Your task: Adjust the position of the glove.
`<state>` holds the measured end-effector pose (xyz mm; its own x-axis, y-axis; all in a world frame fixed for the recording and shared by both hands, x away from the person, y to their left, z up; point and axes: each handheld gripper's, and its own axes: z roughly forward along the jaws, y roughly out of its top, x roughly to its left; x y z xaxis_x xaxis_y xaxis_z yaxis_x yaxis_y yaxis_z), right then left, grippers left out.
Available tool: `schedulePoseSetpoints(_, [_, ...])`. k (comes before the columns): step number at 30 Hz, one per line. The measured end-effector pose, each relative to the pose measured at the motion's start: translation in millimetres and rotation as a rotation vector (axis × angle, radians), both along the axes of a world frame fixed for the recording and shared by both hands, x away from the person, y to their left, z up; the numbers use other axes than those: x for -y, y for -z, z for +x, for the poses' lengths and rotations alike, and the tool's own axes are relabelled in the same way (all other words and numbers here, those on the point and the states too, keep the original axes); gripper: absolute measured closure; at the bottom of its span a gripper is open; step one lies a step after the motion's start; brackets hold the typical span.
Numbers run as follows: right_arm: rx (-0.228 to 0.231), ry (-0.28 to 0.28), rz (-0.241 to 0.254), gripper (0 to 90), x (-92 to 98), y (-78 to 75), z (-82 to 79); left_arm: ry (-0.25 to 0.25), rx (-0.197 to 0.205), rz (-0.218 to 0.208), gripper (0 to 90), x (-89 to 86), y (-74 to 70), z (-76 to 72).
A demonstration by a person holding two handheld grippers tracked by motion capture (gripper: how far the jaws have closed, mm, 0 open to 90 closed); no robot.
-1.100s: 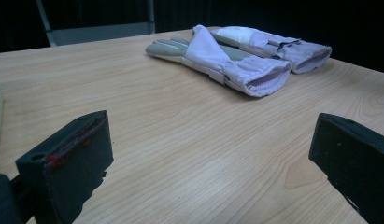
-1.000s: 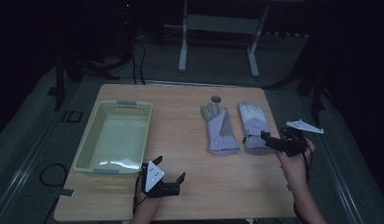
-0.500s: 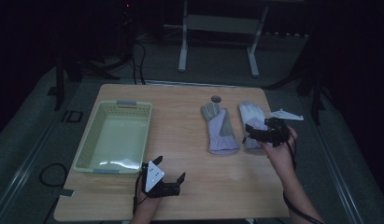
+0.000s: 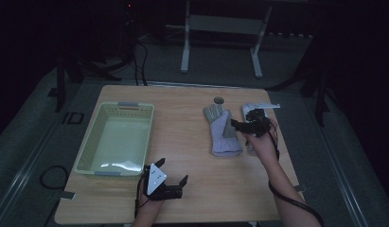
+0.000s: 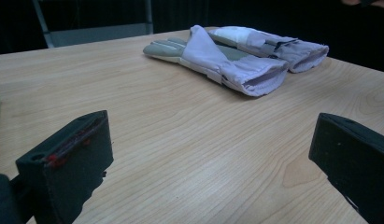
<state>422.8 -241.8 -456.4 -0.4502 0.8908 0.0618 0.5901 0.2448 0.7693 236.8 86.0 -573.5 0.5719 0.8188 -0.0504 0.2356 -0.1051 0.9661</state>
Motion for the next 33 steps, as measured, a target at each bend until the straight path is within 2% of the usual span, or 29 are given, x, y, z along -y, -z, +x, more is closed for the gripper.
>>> schedulePoseSetpoints(3, [-0.015, -0.014, -0.009, 32.0, -3.7, 5.0, 5.1, 0.0, 0.0, -0.001, 0.0, 0.0, 0.1, 0.1])
schedulePoseSetpoints(4, [-0.026, -0.023, -0.045, 34.5, -8.6, 11.4, 10.4, 0.001, -0.001, -0.001, 0.0, 0.0, 0.0, 0.1])
schedulePoseSetpoints(5, [-0.026, -0.023, -0.045, 34.5, -8.6, 11.4, 10.4, 0.001, -0.001, -0.001, 0.0, 0.0, 0.0, 0.1])
schedulePoseSetpoints(6, [-0.046, -0.026, -0.045, 40.4, -12.4, 18.3, 15.5, 0.001, -0.001, -0.002, 0.0, -0.1, 0.0, 0.2])
schedulePoseSetpoints(7, [-0.046, -0.026, -0.045, 40.4, -12.4, 18.3, 15.5, 0.001, -0.001, -0.002, 0.0, -0.1, 0.0, 0.2])
schedulePoseSetpoints(10, [-0.07, -0.04, -0.07, 47.2, -19.2, 32.5, 23.5, 0.002, -0.002, -0.003, 0.0, -0.3, 0.1, 0.3])
schedulePoseSetpoints(11, [-0.07, -0.04, -0.07, 47.2, -19.2, 32.5, 23.5, 0.002, -0.002, -0.003, 0.0, -0.3, 0.1, 0.3])
schedulePoseSetpoints(12, [-0.083, -0.036, -0.094, 47.3, -21.5, 40.3, 27.0, 0.002, -0.002, -0.004, 0.0, -0.4, 0.1, 0.4])
schedulePoseSetpoints(13, [-0.083, -0.036, -0.094, 47.3, -21.5, 40.3, 27.0, 0.002, -0.002, -0.004, 0.0, -0.4, 0.1, 0.4])
schedulePoseSetpoints(16, [-0.121, -0.028, -0.109, 47.4, -21.7, 55.3, 33.0, 0.004, -0.002, -0.005, 0.0, -0.5, 0.1, 0.5])
schedulePoseSetpoints(17, [-0.121, -0.028, -0.109, 47.4, -21.7, 55.3, 33.0, 0.004, -0.002, -0.005, 0.0, -0.5, 0.1, 0.5])
schedulePoseSetpoints(18, [-0.129, -0.018, -0.128, 47.6, -21.2, 62.0, 35.0, 0.004, -0.003, -0.006, 0.0, -0.5, 0.1, 0.5])
schedulePoseSetpoints(19, [-0.129, -0.018, -0.128, 47.6, -21.2, 62.0, 35.0, 0.004, -0.003, -0.006, 0.0, -0.5, 0.1, 0.5])
schedulePoseSetpoints(22, [-0.153, -0.01, -0.145, 48.6, -20.9, 74.6, 37.5, 0.003, -0.004, -0.008, 0.0, -0.6, 0.1, 0.6])
schedulePoseSetpoints(26, [-0.16, -0.005, -0.167, 48.1, -24.3, 81.3, 36.6, 0.003, -0.004, -0.006, 0.0, -0.5, 0.1, 0.6])
schedulePoseSetpoints(29, [-0.149, -0.012, -0.17, 50.2, -24.6, 85.8, 35.3, 0.004, -0.002, -0.005, 0.0, -0.4, 0.1, 0.5])
schedulePoseSetpoints(30, [-0.136, -0.036, -0.159, 53.9, -22.0, 87.8, 35.0, 0.004, -0.002, -0.004, 0.0, -0.3, 0.1, 0.4])
schedulePoseSetpoints(31, [-0.136, -0.036, -0.159, 53.9, -22.0, 87.8, 35.0, 0.004, -0.002, -0.004, 0.0, -0.3, 0.1, 0.4])
schedulePoseSetpoints(32, [-0.12, -0.058, -0.152, 59.0, -20.6, 89.0, 33.8, 0.003, -0.003, -0.004, 0.0, -0.4, 0.1, 0.5])
schedulePoseSetpoints(33, [-0.12, -0.058, -0.152, 59.0, -20.6, 89.0, 33.8, 0.003, -0.003, -0.004, 0.0, -0.4, 0.1, 0.5])
